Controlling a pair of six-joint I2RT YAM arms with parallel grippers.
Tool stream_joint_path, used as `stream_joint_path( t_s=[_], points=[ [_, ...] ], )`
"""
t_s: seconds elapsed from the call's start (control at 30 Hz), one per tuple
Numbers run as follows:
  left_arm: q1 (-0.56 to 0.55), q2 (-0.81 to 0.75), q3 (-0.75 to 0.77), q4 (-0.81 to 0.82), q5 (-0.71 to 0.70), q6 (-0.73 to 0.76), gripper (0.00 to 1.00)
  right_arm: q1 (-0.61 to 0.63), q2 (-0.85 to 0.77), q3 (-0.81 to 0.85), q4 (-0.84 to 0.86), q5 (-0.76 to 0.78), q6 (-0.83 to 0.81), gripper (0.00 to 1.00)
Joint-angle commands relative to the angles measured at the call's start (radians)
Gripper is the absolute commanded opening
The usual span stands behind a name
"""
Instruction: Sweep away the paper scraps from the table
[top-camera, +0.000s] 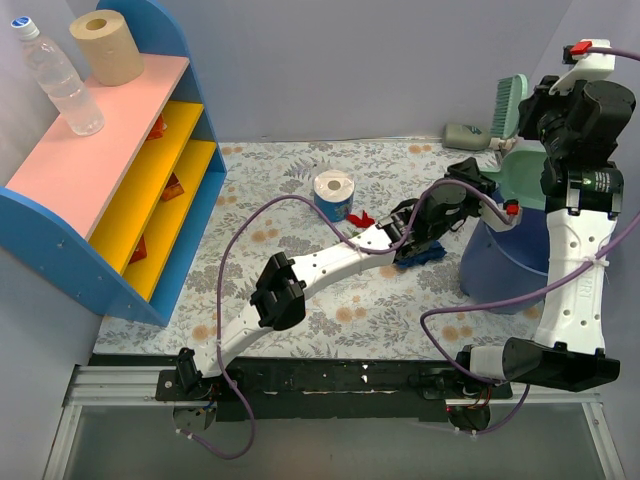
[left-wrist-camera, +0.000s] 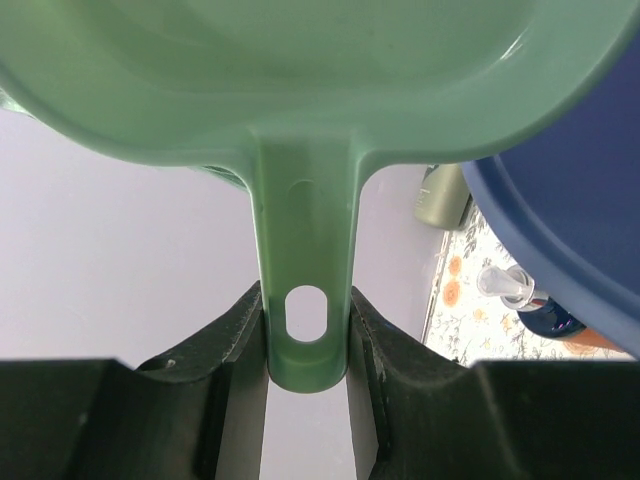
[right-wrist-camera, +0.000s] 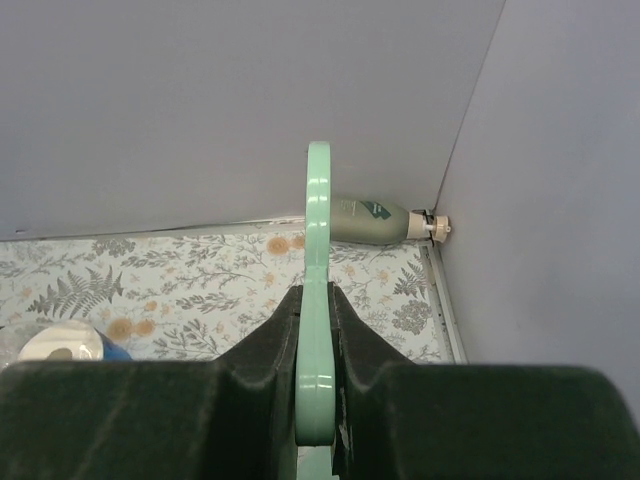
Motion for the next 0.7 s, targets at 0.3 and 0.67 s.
stream_joint_path(
  t_s=[0.3, 0.67],
  points=[
    [0.009, -0.124, -0.025, 0.109, -0.020, 0.040, 0.00, 0.000, 0.043, 0.172, 0.095, -0.160, 0.030, 0.01],
    [0.169, -0.392, -0.220, -0.309, -0.116, -0.168, 0.00, 0.002, 0.226, 0.428, 0.119, -0.243, 0.122, 0.01]
  ],
)
